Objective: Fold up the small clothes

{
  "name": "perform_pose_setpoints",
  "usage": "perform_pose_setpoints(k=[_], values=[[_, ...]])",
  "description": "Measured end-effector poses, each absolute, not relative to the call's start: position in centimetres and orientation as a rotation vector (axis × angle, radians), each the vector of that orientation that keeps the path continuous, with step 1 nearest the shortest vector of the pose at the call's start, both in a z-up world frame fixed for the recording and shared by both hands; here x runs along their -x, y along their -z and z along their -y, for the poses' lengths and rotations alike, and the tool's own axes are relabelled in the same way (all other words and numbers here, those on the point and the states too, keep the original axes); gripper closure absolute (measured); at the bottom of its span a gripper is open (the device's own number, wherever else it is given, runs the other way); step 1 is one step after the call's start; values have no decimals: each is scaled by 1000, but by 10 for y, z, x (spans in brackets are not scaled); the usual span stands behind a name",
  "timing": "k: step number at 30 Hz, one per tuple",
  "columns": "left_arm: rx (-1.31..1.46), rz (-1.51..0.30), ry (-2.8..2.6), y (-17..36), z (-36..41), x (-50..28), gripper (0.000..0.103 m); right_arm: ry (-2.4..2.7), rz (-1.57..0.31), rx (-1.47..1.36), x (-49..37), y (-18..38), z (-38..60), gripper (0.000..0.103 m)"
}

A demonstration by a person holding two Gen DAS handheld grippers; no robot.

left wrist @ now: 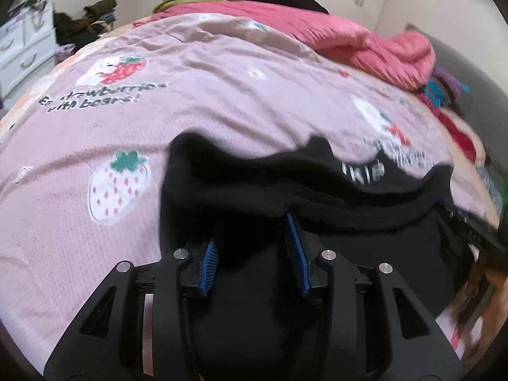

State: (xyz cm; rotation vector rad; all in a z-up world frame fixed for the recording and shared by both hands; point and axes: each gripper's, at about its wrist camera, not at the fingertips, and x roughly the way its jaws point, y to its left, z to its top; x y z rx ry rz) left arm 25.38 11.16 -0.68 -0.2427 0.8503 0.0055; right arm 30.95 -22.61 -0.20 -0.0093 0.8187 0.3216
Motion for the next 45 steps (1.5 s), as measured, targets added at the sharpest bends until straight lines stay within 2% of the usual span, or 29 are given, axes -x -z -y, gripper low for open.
perform_pose_setpoints(k=[4,8,11,16,17,18,19,20,21,26,32,37,40,45], values=[[328,-794,-48,-5,-135,-255,66,-286,-781,-27,-317,-7,243,67],[400,-782,-78,-9,-155,-252,62,-197,-773,-25,-319,-9,269,46],[398,-819,-72,-2,-157,-251,52,-168,-823,-22,-325,1,285,46],[344,-872,-71,15,-149,-250,52,-177,-872,-88,-330,15,297,45],[334,-876,-67,17,-147,-250,57,-180,-872,-94,-330,16,297,45],[321,-878,-58,18,-144,-249,74,-194,-871,-101,-329,16,297,53],[296,-880,-57,19,-141,-249,84,-216,-867,-109,-328,16,297,65],[280,-876,-62,18,-140,-248,95,-231,-862,-114,-327,15,296,88],[254,-863,-65,15,-138,-247,98,-240,-848,-120,-326,12,295,96],[253,-789,-60,-4,-144,-239,99,-221,-740,-160,-317,-11,304,96],[271,-840,-85,17,-155,-245,101,-178,-803,-163,-323,7,308,96],[238,-842,-84,16,-149,-242,101,-175,-829,-125,-319,13,303,95],[232,-844,-85,12,-147,-238,99,-186,-850,-129,-314,15,304,88],[237,-850,-73,7,-147,-232,99,-202,-844,-107,-297,9,306,68]])
